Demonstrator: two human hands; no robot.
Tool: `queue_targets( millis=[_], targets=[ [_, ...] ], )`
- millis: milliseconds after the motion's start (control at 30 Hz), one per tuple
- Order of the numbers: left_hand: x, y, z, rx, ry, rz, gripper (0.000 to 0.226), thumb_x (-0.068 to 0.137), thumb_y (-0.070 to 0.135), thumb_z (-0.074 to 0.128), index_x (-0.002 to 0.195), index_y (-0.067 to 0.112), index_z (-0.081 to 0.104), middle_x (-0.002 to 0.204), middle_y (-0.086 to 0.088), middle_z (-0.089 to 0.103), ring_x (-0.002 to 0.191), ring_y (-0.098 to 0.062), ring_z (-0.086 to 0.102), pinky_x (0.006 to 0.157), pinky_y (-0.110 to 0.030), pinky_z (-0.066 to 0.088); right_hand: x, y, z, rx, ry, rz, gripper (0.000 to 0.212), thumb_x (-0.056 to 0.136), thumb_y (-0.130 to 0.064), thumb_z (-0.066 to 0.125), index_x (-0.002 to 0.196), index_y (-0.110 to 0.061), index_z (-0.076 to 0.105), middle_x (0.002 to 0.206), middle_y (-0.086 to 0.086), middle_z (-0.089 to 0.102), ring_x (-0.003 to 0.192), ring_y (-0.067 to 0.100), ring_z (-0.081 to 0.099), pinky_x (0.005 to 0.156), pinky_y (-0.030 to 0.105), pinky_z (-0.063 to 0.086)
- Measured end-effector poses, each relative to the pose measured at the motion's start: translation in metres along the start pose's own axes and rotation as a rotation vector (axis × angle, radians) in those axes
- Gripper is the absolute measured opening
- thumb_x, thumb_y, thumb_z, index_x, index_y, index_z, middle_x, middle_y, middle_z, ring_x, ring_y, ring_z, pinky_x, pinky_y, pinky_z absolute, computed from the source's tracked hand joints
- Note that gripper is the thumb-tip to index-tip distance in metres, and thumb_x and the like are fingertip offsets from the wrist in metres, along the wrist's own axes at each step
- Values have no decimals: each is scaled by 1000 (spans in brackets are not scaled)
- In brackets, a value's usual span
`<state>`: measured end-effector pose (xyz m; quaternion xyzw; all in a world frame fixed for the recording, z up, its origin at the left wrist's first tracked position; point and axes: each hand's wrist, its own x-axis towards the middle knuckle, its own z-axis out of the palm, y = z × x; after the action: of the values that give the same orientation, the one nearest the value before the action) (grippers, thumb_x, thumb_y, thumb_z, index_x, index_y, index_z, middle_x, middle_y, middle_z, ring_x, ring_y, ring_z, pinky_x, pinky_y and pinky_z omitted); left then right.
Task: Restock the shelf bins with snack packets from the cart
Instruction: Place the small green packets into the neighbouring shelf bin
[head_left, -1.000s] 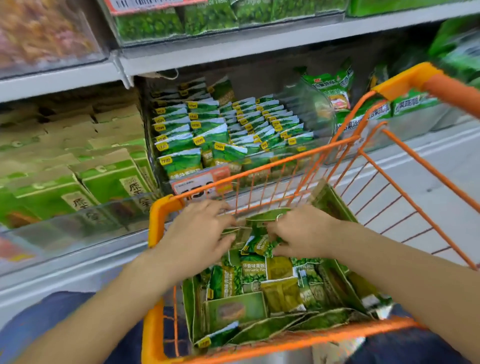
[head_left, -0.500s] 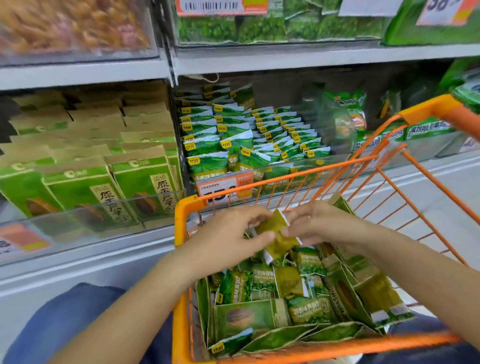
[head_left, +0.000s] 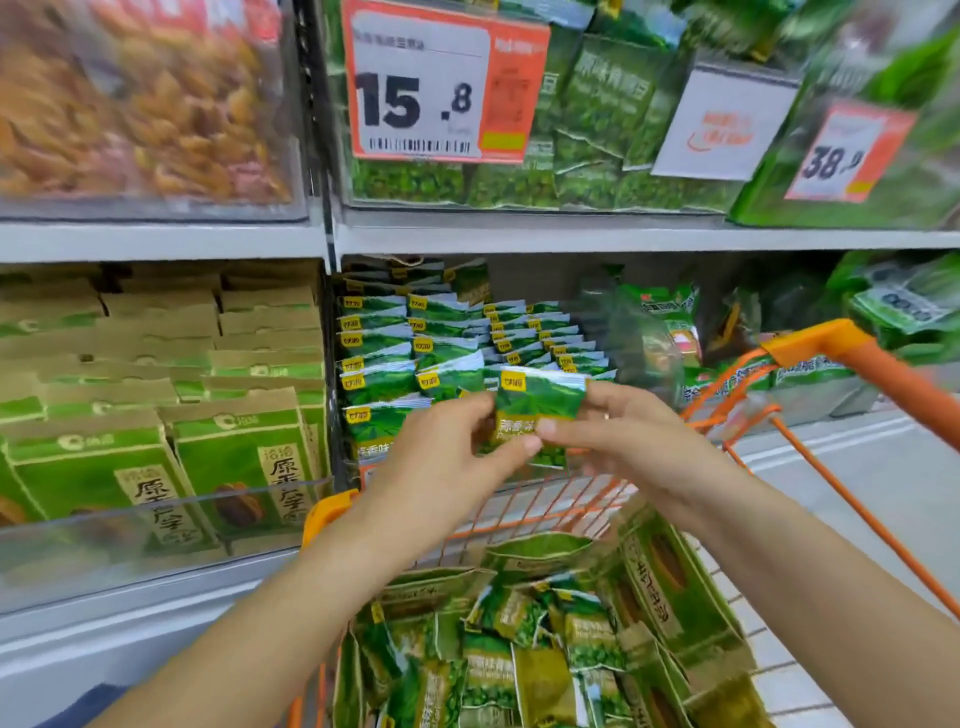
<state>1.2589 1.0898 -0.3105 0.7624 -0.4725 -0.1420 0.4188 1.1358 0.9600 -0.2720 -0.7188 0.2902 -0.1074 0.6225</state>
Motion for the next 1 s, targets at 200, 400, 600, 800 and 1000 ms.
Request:
queue_targets(
  millis=[200,400,600,800,1000],
  targets=[
    [18,-45,-10,835,226,191,55,93,44,33,125,10,62,130,-14,60,127,-35,51,112,-49,20,86,-11,-21,-67,339,-121,19,85,-6,69,79,-17,55,56,-17,54,67,8,51,58,17,44],
    [23,-48,-5,835,195,120,56,93,42,31,130,10,59,131,-14,60,126,-34,52,110,-53,32,198,-5,-13,-72,398,-79,31,84,-3,71,112,-1,59,102,9,62,80,15,59,51,11,48],
    [27,-49,-3,820,215,135,54,91,39,34,128,10,60,127,-13,63,123,-34,54,109,-54,36,266,8,-2,-359,466,-147,41,76,-20,79,110,-7,62,109,15,66,99,31,63,84,40,53],
    [30,-51,-4,823,203,148,55,90,40,35,128,10,61,127,-12,63,124,-33,54,110,-53,34,257,10,10,-580,520,-233,38,88,-29,68,119,-7,63,118,12,65,111,27,58,80,23,40],
    [23,-43,-8,773,204,194,55,92,39,35,132,9,57,137,-13,54,133,-33,45,113,-51,27,168,-4,7,-361,617,-388,25,91,-23,60,114,-12,62,108,3,64,91,10,55,67,14,37]
  ],
)
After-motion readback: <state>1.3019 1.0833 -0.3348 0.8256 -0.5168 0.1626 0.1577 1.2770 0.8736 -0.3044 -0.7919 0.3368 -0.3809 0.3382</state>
